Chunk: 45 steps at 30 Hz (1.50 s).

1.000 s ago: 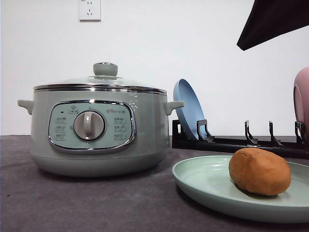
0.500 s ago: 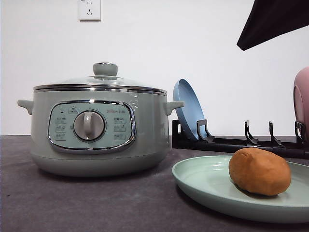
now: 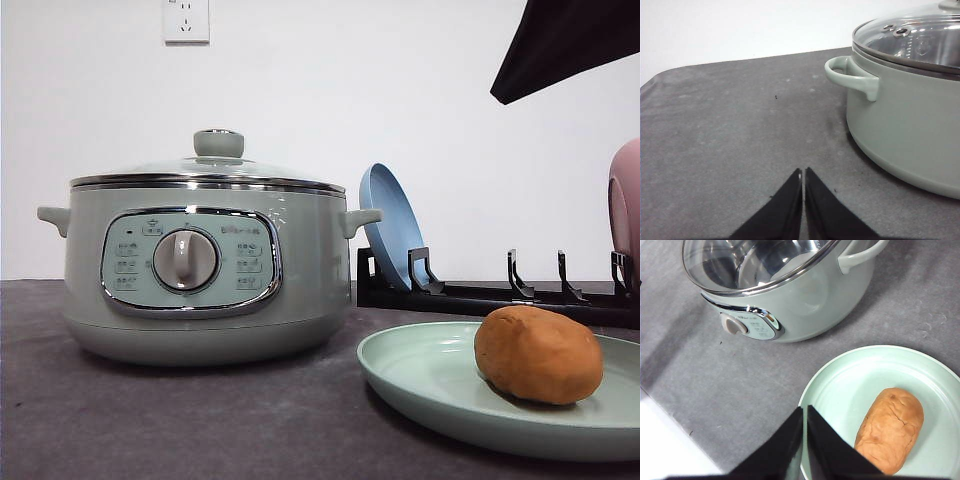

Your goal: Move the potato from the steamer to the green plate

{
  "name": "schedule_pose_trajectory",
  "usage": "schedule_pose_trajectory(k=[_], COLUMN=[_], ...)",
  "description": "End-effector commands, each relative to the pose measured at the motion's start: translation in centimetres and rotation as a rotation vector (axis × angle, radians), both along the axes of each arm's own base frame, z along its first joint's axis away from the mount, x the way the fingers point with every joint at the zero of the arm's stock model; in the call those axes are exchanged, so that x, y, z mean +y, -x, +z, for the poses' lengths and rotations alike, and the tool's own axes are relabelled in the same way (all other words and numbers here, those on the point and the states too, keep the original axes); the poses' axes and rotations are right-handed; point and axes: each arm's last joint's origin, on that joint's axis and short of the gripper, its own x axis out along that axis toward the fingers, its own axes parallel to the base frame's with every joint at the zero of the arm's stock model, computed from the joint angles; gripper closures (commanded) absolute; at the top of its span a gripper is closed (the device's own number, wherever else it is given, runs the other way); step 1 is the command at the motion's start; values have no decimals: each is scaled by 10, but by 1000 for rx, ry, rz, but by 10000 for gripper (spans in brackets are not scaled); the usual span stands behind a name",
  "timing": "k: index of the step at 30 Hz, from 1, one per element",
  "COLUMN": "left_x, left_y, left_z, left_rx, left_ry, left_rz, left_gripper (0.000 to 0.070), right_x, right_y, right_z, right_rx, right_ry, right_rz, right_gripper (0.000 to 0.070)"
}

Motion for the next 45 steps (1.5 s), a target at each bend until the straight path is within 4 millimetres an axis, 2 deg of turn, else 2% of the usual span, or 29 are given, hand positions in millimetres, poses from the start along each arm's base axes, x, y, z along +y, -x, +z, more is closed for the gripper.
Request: schedule_pose_trajectory(k=[1, 15, 17, 20, 23, 26, 30, 35, 39, 45], left_x=[0, 0, 0, 0, 0, 0, 0, 0, 0, 0], left_y=[-1, -1, -1, -1, -1, -1, -1, -1, -1, -1], left_z=[-8, -8, -8, -8, -8, -8, -8, -8, -8, -8], left_rx=[27, 27, 27, 27, 26, 26, 27, 27, 27, 27], left_ry=[5, 5, 5, 5, 5, 6, 5, 5, 5, 5], left_rz=[5, 5, 5, 5, 5, 5, 5, 5, 5, 5], left_gripper=[700, 700, 700, 700, 700, 700, 700, 700, 700, 700], right_x=[2, 2, -1, -10, -25, -43, -66, -83, -90, -92], right_y=[-1, 0, 0, -1, 3, 9, 17, 30, 38, 44], right_z=[4, 5, 7, 14, 22, 21, 5, -21, -46, -83], right_rx=[-21, -28, -75, -209, -344, -467, -634, -777, -843, -850], right_ry=[-7, -4, 12, 58, 17, -33, -48, -68, -59, -42], right_rz=[11, 15, 11, -85, -152, -248, -377, -486, -533, -549], right_gripper=[700, 700, 700, 700, 700, 700, 700, 700, 700, 700])
